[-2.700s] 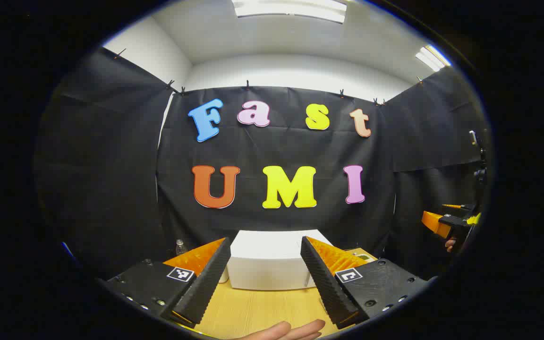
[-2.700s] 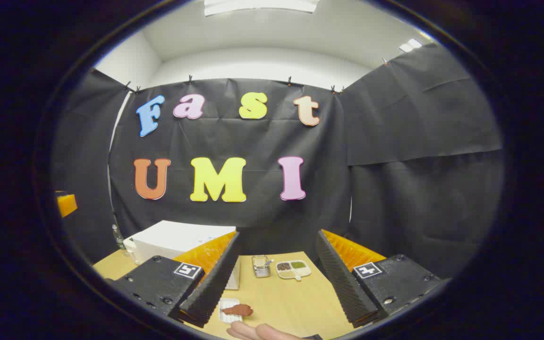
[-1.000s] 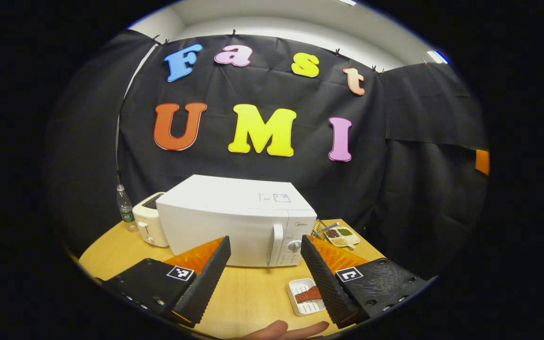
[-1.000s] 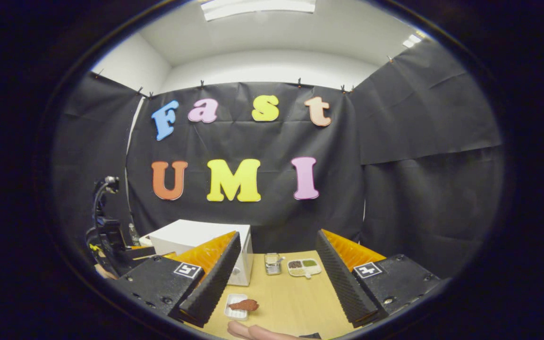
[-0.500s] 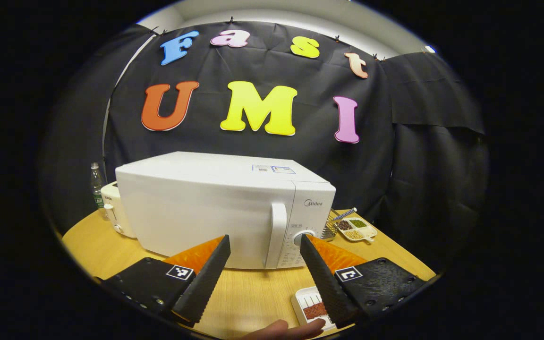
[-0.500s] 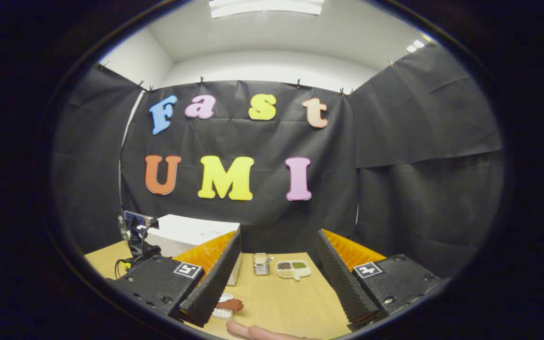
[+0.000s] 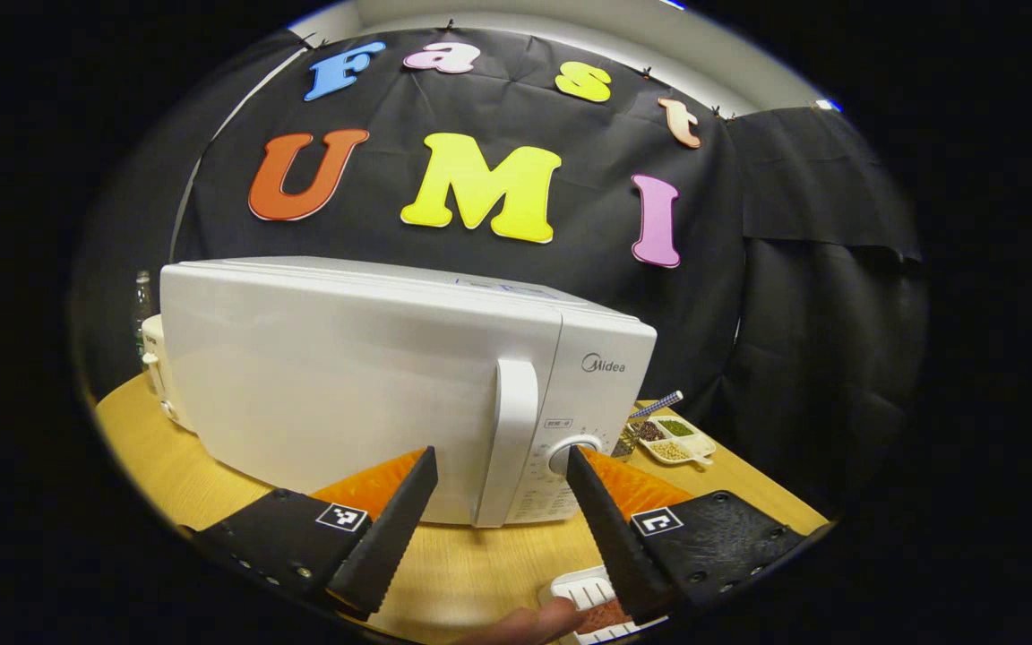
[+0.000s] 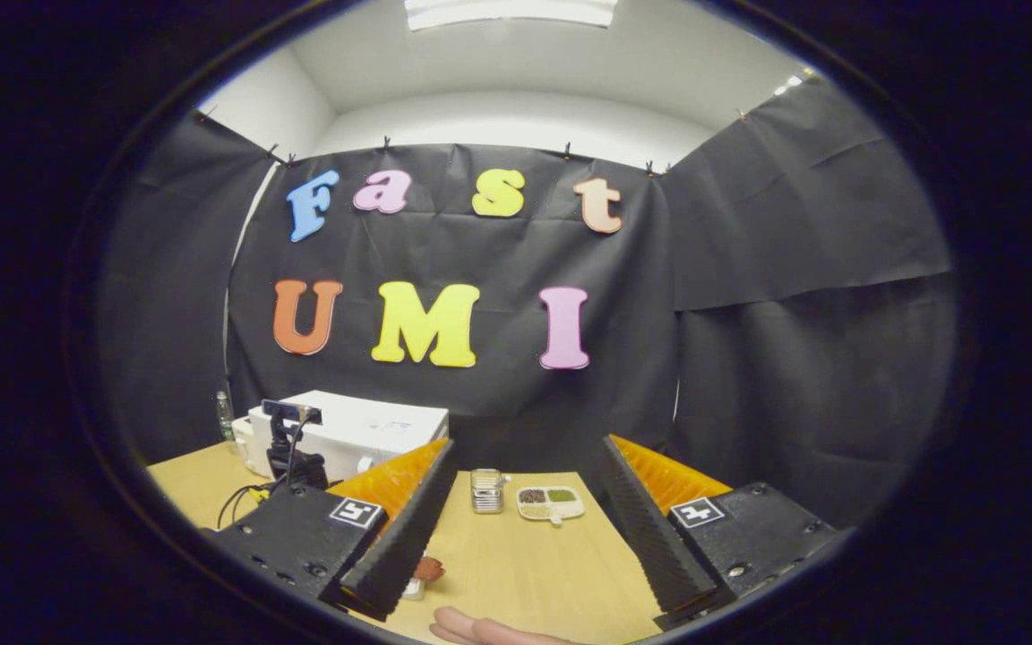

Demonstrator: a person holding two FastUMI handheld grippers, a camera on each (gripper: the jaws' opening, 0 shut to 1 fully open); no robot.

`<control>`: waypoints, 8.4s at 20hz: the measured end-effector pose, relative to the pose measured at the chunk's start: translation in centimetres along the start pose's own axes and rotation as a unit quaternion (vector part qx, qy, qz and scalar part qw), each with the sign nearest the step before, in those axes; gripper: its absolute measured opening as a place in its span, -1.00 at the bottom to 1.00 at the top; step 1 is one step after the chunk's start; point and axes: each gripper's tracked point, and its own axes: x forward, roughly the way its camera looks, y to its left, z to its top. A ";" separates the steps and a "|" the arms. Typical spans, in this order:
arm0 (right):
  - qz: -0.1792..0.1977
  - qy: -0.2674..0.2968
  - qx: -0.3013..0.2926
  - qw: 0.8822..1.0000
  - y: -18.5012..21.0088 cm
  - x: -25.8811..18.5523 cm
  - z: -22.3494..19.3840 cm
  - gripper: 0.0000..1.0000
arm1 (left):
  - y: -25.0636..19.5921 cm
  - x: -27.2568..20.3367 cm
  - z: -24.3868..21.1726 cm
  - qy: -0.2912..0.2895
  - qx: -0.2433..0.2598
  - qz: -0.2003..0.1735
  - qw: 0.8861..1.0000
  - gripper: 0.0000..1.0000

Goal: Open the microwave oven with the left hand, put the food in, and close the microwave oven.

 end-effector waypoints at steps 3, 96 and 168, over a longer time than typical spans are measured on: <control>-0.009 0.000 -0.005 1.000 -0.6 0.6 -0.8 0.89 | -0.2 1.5 -0.2 -0.013 0.030 -0.003 0.999 0.41; 0.303 0.494 0.320 0.749 15.5 8.4 -30.3 -0.91 | 8.2 -37.3 14.6 -0.133 0.100 0.103 0.981 0.87; -0.031 0.140 0.398 0.906 45.6 32.4 -25.1 1.00 | 17.4 -32.9 7.8 -0.092 0.108 0.074 0.987 0.87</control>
